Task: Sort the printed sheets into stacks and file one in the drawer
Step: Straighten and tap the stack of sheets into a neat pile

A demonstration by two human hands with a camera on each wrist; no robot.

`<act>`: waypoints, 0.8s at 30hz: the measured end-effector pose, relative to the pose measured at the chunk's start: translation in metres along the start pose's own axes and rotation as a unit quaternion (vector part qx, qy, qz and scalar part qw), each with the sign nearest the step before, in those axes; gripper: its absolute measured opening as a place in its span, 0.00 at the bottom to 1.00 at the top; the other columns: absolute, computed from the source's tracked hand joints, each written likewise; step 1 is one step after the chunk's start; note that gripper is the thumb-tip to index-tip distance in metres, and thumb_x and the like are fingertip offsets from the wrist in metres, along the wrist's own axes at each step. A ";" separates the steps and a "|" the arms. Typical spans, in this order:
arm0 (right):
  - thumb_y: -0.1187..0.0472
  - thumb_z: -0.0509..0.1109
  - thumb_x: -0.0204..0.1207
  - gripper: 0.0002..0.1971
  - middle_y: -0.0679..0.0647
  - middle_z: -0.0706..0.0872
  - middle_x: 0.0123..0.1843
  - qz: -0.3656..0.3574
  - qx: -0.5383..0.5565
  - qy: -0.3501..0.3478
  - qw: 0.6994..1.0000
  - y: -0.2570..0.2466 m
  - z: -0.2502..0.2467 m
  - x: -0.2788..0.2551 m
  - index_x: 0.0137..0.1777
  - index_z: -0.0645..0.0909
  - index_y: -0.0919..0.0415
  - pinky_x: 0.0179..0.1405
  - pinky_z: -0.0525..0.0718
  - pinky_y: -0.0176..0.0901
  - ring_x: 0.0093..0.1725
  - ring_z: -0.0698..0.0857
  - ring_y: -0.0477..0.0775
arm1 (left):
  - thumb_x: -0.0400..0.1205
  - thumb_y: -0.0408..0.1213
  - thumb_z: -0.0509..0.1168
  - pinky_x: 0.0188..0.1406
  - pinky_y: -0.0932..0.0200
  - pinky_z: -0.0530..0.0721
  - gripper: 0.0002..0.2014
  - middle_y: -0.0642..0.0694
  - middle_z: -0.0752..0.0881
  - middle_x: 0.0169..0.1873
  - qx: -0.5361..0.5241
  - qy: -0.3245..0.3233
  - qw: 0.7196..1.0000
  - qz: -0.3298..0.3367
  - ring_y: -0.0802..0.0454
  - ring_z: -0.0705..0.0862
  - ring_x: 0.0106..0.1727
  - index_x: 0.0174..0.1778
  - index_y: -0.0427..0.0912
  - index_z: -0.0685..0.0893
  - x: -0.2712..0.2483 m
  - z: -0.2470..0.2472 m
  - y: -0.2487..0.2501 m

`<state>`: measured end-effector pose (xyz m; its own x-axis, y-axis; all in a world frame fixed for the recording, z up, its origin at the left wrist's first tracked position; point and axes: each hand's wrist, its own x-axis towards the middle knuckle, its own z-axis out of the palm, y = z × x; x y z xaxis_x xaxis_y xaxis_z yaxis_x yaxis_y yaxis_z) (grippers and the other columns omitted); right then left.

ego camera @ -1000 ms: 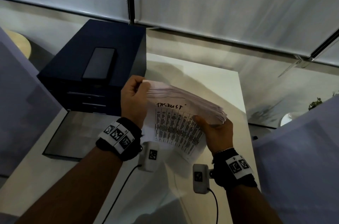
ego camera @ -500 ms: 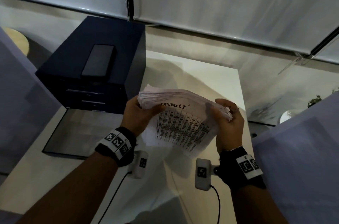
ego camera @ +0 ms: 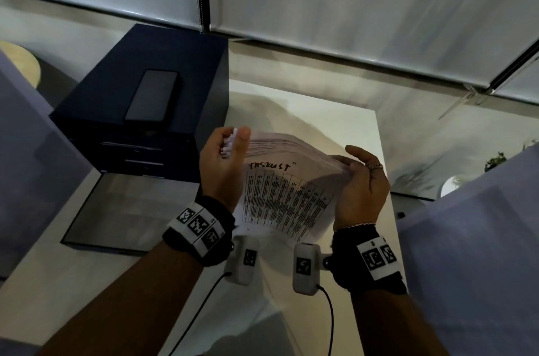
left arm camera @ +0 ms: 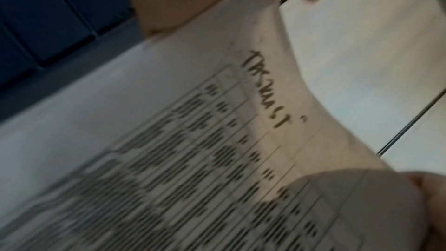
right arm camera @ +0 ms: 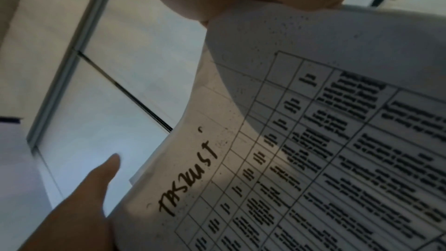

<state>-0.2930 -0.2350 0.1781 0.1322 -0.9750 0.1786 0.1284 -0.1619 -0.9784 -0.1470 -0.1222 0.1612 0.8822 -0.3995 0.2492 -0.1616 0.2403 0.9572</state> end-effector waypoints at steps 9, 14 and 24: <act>0.65 0.82 0.63 0.33 0.57 0.88 0.50 -0.028 -0.013 -0.109 0.994 0.005 -0.011 -0.011 0.68 0.73 0.58 0.44 0.86 0.31 0.48 0.90 0.46 | 0.80 0.38 0.71 0.27 0.52 0.82 0.11 0.47 0.83 0.27 0.023 0.053 0.998 -0.013 0.51 0.83 0.29 0.35 0.36 0.84 0.020 0.012 -0.002; 0.71 0.83 0.63 0.26 0.49 0.86 0.46 -0.033 -0.055 -0.121 0.991 0.012 -0.017 -0.011 0.61 0.80 0.66 0.38 0.83 0.25 0.42 0.87 0.34 | 0.81 0.26 0.64 0.26 0.62 0.77 0.10 0.48 0.80 0.27 0.013 0.053 0.998 0.006 0.57 0.78 0.28 0.35 0.36 0.85 0.023 0.010 0.000; 0.73 0.79 0.68 0.10 0.41 0.89 0.32 -0.017 -0.039 -0.123 0.991 0.026 -0.023 0.002 0.45 0.82 0.73 0.35 0.82 0.27 0.34 0.86 0.36 | 0.73 0.33 0.76 0.48 0.63 0.86 0.33 0.41 0.82 0.56 -0.025 -0.155 0.988 -0.017 0.56 0.86 0.50 0.71 0.50 0.68 0.019 -0.017 -0.005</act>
<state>-0.3119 -0.2443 0.1509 0.3666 -0.9036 0.2218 0.0622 -0.2141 -0.9748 -0.1217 -0.1158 0.1583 0.7080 -0.6574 0.2579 -0.1062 0.2618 0.9592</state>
